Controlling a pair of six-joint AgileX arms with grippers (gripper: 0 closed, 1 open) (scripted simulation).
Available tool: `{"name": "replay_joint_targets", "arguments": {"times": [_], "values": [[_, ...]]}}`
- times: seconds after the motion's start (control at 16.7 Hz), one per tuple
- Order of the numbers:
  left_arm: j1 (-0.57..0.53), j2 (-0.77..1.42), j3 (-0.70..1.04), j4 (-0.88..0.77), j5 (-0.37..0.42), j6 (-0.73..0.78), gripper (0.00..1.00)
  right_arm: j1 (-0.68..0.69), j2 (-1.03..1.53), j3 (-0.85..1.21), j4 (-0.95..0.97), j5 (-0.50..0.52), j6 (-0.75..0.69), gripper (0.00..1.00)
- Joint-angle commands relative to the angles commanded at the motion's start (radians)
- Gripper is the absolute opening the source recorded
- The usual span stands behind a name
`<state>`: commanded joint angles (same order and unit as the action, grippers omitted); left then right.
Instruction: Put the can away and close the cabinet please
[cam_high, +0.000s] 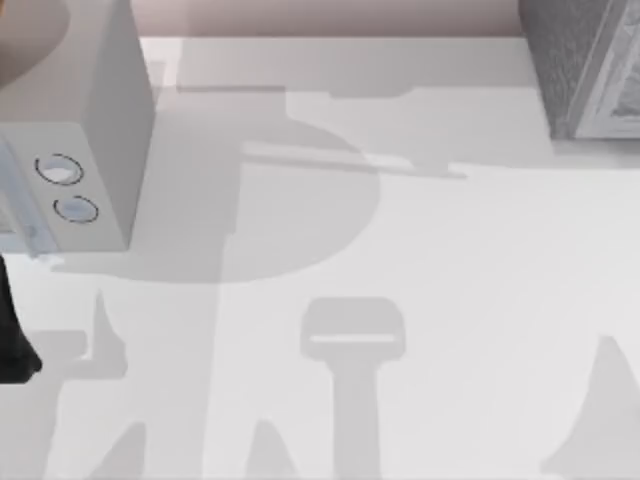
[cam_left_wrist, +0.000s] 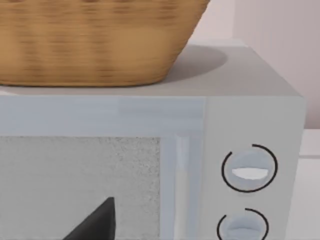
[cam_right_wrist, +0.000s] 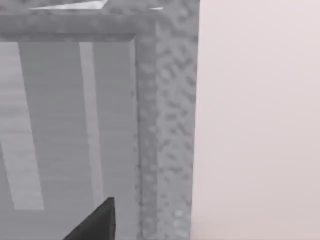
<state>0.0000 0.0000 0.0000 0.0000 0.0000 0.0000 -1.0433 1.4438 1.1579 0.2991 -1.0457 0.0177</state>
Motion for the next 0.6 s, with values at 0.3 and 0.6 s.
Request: {"name": "replay_joint_targets", "arguments": {"times": [0.3, 0.6], "values": [[0.000, 0.000, 0.000, 0.000, 0.000, 0.000, 1.00, -0.003, -0.059, 0.358, -0.428, 0.002, 0.001, 1.00], [0.000, 0.000, 0.000, 0.000, 0.000, 0.000, 1.00, 0.002, -0.100, 0.563, -0.667, 0.011, 0.003, 1.00]]}}
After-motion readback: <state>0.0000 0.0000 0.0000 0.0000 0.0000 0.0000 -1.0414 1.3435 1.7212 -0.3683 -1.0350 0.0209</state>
